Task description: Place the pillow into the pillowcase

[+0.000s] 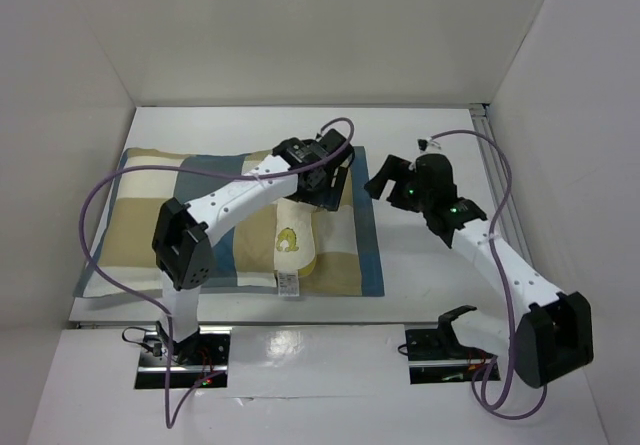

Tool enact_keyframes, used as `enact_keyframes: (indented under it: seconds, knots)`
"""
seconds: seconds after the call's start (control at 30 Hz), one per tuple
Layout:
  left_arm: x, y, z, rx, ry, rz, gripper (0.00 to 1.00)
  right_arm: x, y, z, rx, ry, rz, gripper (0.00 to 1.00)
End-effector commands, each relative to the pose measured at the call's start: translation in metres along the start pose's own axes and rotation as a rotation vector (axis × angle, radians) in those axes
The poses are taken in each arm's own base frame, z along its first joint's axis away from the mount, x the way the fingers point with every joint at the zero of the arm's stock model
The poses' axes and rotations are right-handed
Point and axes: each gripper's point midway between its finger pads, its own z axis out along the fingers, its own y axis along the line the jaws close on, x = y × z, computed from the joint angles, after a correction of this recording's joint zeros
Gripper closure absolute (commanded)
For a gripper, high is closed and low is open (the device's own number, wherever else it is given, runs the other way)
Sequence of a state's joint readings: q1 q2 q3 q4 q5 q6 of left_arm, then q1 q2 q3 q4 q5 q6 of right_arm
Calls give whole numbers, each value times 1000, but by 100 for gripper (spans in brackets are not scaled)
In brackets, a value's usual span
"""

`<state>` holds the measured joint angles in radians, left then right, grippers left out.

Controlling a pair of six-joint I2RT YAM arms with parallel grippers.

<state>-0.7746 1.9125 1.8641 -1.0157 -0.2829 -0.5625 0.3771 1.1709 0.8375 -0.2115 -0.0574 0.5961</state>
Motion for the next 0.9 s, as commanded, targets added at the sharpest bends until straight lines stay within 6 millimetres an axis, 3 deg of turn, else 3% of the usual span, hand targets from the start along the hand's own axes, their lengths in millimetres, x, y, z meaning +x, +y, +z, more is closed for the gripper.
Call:
enact_keyframes:
  seconds: [0.0, 0.2, 0.23, 0.27, 0.3, 0.33, 0.37, 0.43, 0.47, 0.5, 0.53, 0.57, 0.63, 0.67, 0.7, 0.73, 0.77, 0.8, 0.83, 0.87]
  knots:
    - [13, 24, 26, -181, 13, -51, 12, 3, -28, -15, 59, 5, 17, 7]
    - [25, 53, 66, -399, 7, -30, 10, 0, -34, -22, 54, 4, 33, 7]
    - [28, 55, 71, -417, 15, -21, 14, 0, -34, -22, 54, 4, 33, 7]
    - [28, 60, 87, -420, 41, -42, 24, 0, -34, -22, 54, 4, 33, 7]
    - [27, 59, 92, -395, 67, -19, 40, -2, -31, -22, 37, 1, 22, 6]
    - [28, 46, 95, -329, 98, -17, 92, -5, -29, -23, 32, -7, 21, 6]
    - [15, 44, 87, -296, 89, -33, 100, -9, -25, -21, 14, -9, 7, 6]
    - [2, 39, 69, -232, 69, -39, 100, -8, -22, -19, 0, 7, -9, 6]
    - [-1, 28, 54, -145, 72, -42, 100, -13, -16, -16, -26, 3, -25, 11]
    - [-9, 31, 38, -90, 58, -69, 100, -16, -8, -12, -69, 19, -83, 18]
    - [-28, 30, 0, 11, -29, -91, 100, -14, 5, -8, -93, 31, -127, 22]
    - [-31, 20, -19, 137, -42, -105, 100, -9, 7, -4, -62, 66, -154, 29]
    - [-40, 35, -40, 242, -95, -158, 100, -13, 28, 13, -47, 87, -219, 38]
    - [-52, 37, -68, 312, -178, -165, 100, -15, 39, 18, -76, 84, -227, 43]
    - [-49, 35, -80, 377, -172, -172, 100, -15, 52, 22, -121, 81, -221, 59]
    - [-52, 44, -83, 394, -189, -182, 100, -10, 66, 26, -199, 109, -199, 67]
    - [-53, 45, -90, 423, -202, -186, 100, -2, 80, 29, -254, 118, -198, 71]
    - [-59, 47, -106, 459, -251, -188, 100, -8, 95, 33, -316, 82, -196, 75]
    - [-58, 50, -108, 490, -254, -198, 100, -4, 102, 37, -343, 90, -189, 80]
    - [-60, 51, -114, 512, -272, -199, 100, 9, 109, 47, -372, 138, -172, 81]
